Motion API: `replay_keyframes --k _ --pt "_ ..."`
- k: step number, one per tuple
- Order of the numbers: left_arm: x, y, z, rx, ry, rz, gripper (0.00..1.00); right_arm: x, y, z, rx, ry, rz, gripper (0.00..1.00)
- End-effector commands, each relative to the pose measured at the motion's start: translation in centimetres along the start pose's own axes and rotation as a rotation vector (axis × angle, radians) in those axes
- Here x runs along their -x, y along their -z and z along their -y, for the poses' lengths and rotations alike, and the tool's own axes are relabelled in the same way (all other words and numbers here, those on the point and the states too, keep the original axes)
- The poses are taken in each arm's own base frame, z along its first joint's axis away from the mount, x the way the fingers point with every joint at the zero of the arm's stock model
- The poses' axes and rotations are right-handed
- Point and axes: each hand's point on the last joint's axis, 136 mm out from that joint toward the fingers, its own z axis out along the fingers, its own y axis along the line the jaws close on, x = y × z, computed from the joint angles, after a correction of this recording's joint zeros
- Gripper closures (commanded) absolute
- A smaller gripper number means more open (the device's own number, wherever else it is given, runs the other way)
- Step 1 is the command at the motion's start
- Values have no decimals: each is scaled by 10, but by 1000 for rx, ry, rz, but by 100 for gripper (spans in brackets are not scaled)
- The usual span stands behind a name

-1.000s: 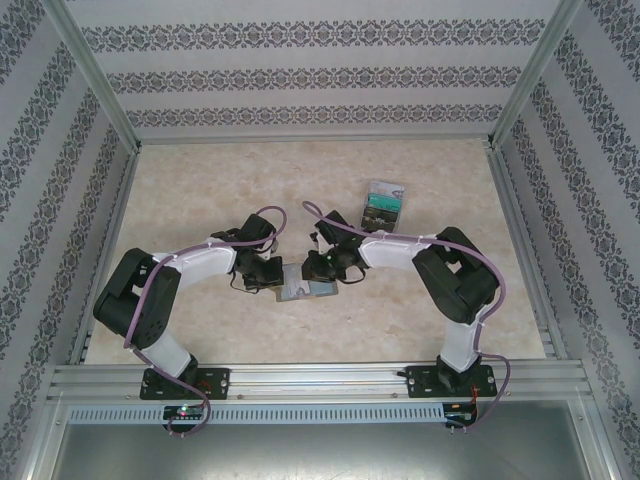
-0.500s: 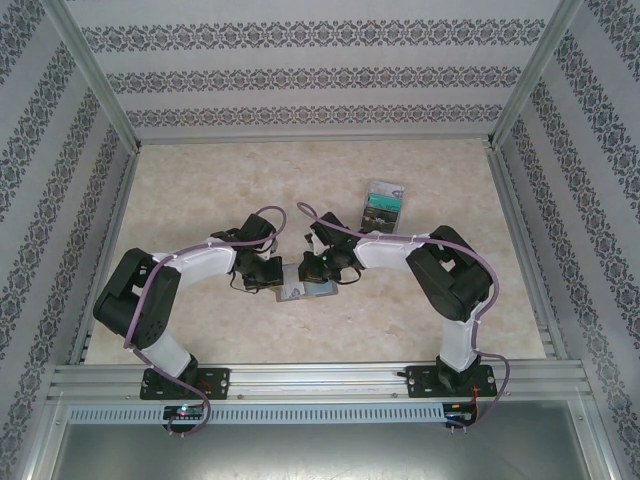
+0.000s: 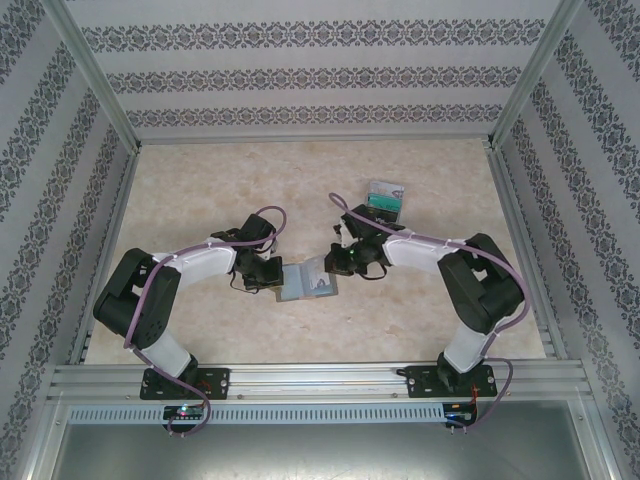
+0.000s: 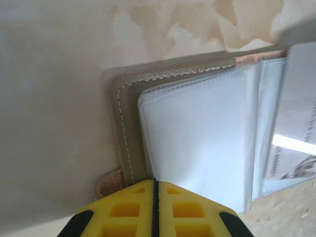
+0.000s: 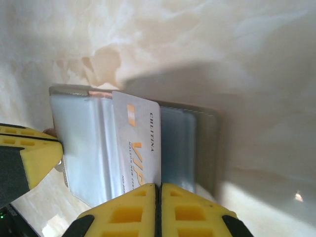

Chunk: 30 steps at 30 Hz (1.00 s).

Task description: Take the credit cards out of the card holder

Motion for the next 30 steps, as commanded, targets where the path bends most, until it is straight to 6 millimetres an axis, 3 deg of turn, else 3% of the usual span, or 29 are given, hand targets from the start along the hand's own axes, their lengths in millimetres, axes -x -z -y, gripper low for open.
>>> replay_keyframes --k 1,8,11,16,18,21,26,30 --pt "-2 2 -3 27 -14 -19 99 0 17 8 -44 55 18 100" --pt "15 25 12 -3 -35 73 98 23 67 -17 -66 223 132 100" --pt "26 43 22 -23 -46 143 92 37 98 -20 -169 341 194 100" --pt "45 83 37 -53 -68 288 58 62 149 -14 -354 532 308 100" --pt "51 101 41 -60 -71 348 32 70 165 -10 -430 631 346 100" --pt "59 126 44 -66 -73 430 0 79 179 0 -546 757 345 100" --pt "67 157 50 -81 -101 515 0 102 194 17 -737 908 284 100" --pt "70 166 50 -80 -109 542 0 127 196 27 -863 1022 251 100"
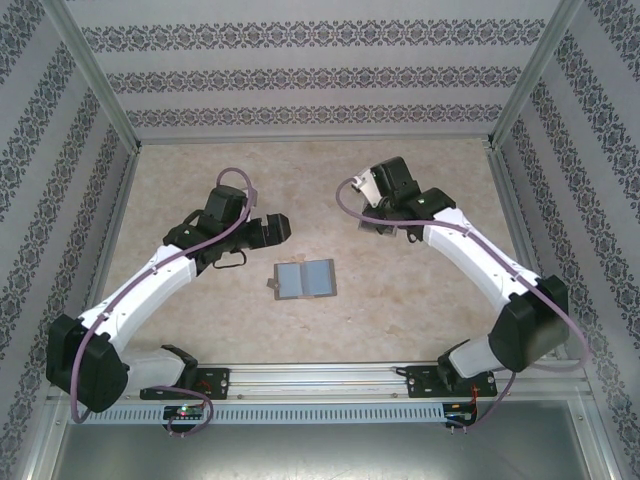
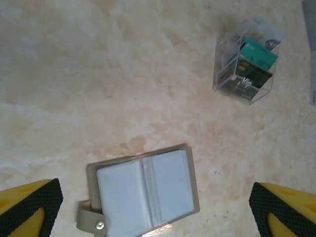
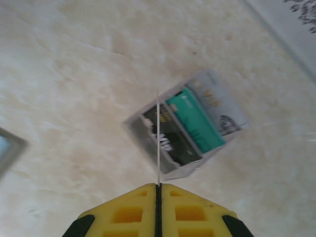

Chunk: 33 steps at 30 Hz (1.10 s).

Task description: Take the credit cards out of the card holder

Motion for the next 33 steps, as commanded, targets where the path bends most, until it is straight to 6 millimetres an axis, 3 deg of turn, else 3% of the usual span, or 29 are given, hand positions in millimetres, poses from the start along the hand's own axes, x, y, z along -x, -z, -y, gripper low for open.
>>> replay_keyframes --k 1,8,15,25,33 --pt "9 8 -6 33 -26 26 0 3 -11 30 -140 209 -61 100" --pt "7 6 -10 39 -30 19 0 8 -51 46 -204 362 -136 100" --pt "9 5 -13 42 -23 18 0 1 -84 57 -210 389 -187 100" --pt "13 6 -16 46 -24 20 0 -8 -114 59 -186 393 -231 100" --pt "14 4 -21 54 -10 15 0 -14 -127 56 -150 369 -239 100"
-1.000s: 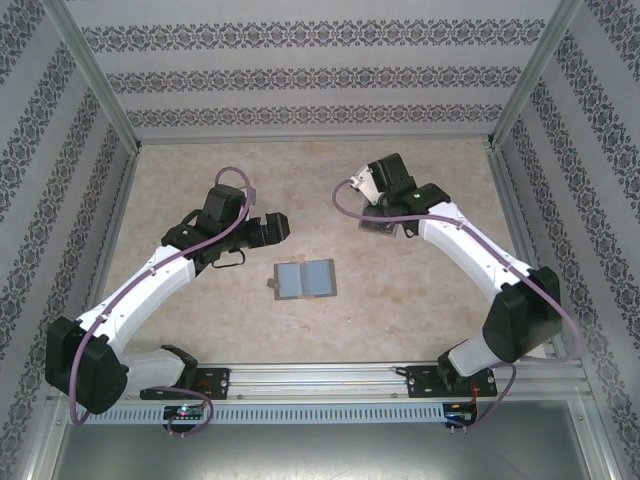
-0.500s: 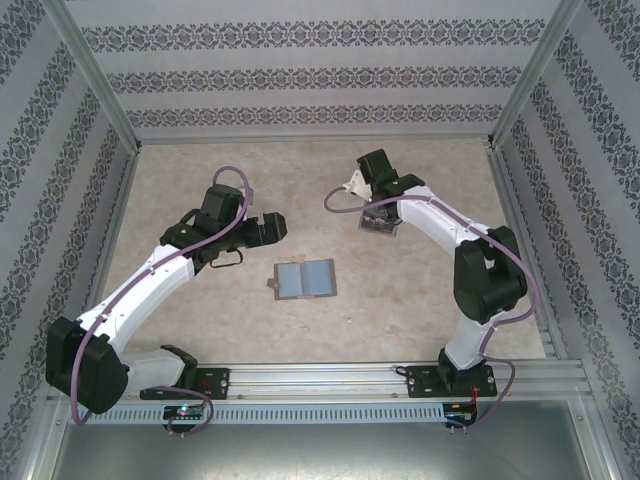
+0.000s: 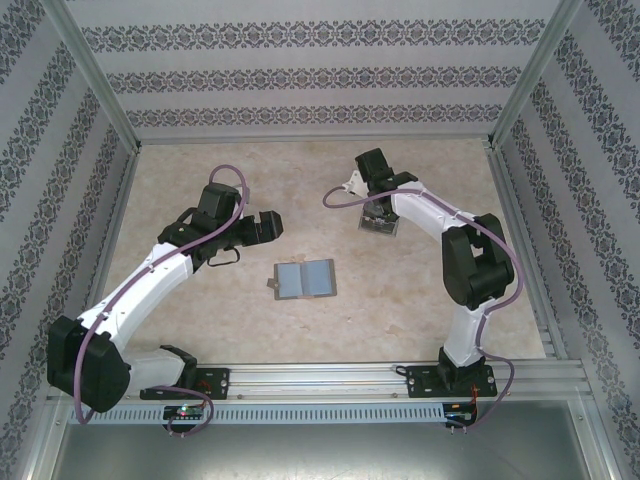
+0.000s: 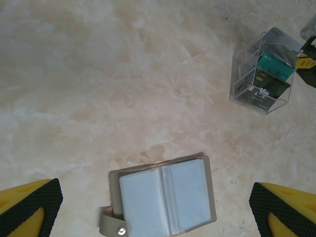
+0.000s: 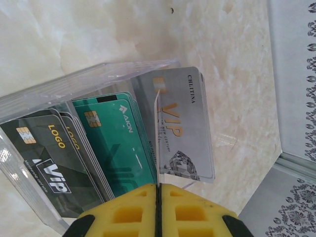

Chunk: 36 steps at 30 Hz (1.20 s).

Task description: Take the credit cards out of the card holder

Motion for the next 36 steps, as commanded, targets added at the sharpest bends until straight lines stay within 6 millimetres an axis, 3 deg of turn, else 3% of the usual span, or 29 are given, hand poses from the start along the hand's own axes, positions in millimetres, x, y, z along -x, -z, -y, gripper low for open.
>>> replay_keyframes --k 1,10,13,14,19,23,29,31,32,34,36 --pt "6 3 -1 4 -10 3 0 4 -4 9 1 -21 12 100" --pt "4 1 -4 5 1 -8 0 2 -14 11 7 -43 -2 97" --pt "4 1 -6 7 4 -10 0 -3 -17 25 -50 -79 -27 79" --pt "4 0 -6 7 6 -8 0 -6 -18 32 -76 -95 -40 77" --pt "2 0 -6 0 17 -16 0 -18 -13 70 -181 -230 -76 77" --pt "-2 1 -8 1 30 -18 0 -21 -6 76 -170 -312 -55 77" --pt "-7 6 -11 5 41 -16 0 -20 11 67 -115 -414 -10 77" --pt "-9 8 -12 5 43 -16 0 -14 19 52 -28 -451 44 77" --pt "-10 9 -12 6 44 -16 0 -11 22 44 21 -458 68 76" --pt "-13 10 -14 8 49 -18 0 -7 26 28 103 -464 92 62" --pt "-16 11 -14 3 55 -21 0 -10 23 18 134 -458 76 62"
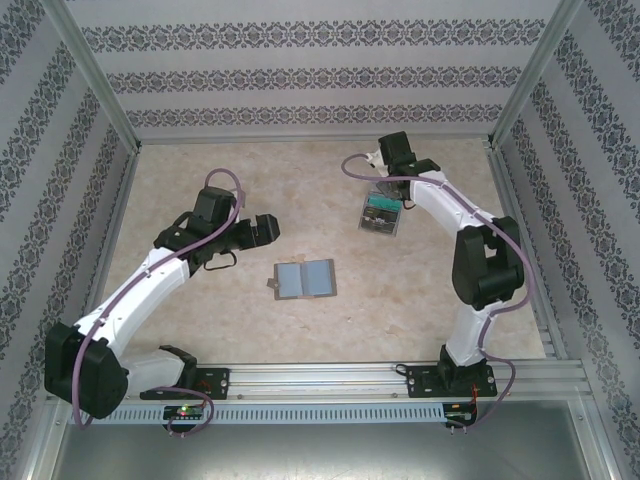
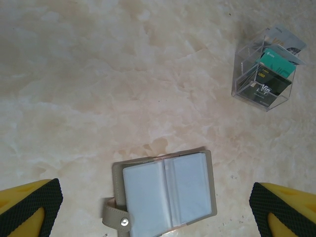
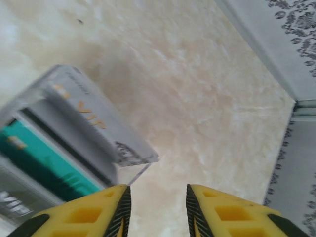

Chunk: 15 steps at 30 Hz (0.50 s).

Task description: Take the credit cards out of the card holder

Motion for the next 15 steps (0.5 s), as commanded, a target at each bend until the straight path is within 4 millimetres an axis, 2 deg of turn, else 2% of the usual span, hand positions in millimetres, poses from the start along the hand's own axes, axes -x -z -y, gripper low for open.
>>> replay_keyframes --k 1,5,10,15 --pt "-9 6 -8 10 35 -14 0 -10 4 -29 121 -36 -19 62" --pt "-13 9 -9 8 43 -13 0 -17 -6 -26 85 -39 -72 61" --pt "-17 14 -13 14 56 -6 0 -15 -13 -32 79 -18 -90 60" --pt "-19 18 -16 26 56 -1 0 -15 -24 -29 29 -11 -125 59"
